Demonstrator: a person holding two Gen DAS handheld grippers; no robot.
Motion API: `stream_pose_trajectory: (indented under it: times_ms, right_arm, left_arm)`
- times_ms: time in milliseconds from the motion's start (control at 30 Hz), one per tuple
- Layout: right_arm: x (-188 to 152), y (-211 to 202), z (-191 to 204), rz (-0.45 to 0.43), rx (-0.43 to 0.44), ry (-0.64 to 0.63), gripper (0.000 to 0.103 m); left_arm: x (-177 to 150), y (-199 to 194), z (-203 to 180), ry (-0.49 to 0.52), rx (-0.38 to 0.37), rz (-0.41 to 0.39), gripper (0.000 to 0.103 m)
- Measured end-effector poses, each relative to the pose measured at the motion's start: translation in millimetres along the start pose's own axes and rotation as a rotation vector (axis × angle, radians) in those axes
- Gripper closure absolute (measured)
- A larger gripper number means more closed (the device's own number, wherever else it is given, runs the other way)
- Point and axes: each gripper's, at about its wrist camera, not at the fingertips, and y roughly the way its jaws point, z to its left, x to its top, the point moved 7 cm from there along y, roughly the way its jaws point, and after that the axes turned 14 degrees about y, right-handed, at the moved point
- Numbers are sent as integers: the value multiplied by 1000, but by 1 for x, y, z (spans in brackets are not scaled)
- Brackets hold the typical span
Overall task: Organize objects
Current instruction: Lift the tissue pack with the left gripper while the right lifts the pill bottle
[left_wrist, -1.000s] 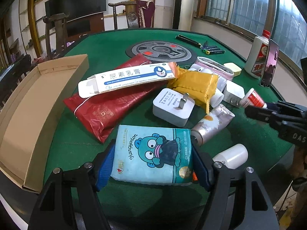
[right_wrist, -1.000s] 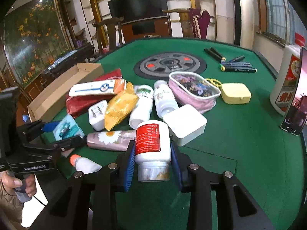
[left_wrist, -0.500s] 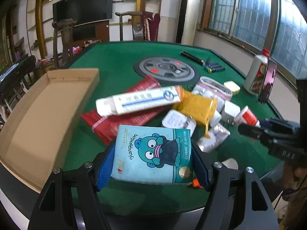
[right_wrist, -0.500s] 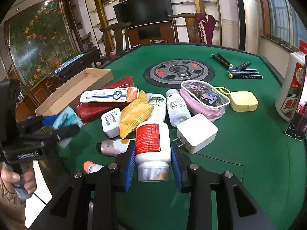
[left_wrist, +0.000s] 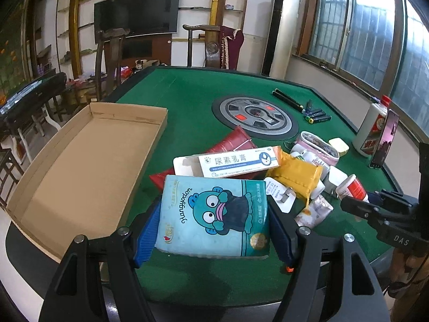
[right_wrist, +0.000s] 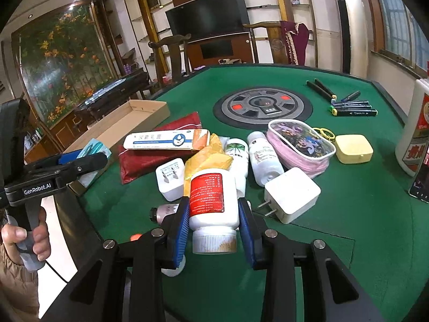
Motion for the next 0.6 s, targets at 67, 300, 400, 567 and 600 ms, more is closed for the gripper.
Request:
stream_pose_trajectory:
  times_ms: [67, 300, 400, 567, 600]
  right_arm:
    - [0, -2, 4, -5, 9, -5, 66]
    - [2, -2, 22, -1, 33, -33, 66]
    - [4, 3, 36, 8, 54, -56, 66]
    - [6, 9, 61, 16, 80, -102, 66]
    - [5, 9, 67, 20, 88, -111, 66]
  left_arm:
    - [1, -2, 1, 0, 1, -6, 31]
    - [7, -18, 15, -23, 23, -46, 31]
    - [6, -27, 30, -38, 57, -59, 31]
    - [0, -36, 66, -104, 96, -68, 31]
    - [-2, -38, 73, -114, 109, -70, 31]
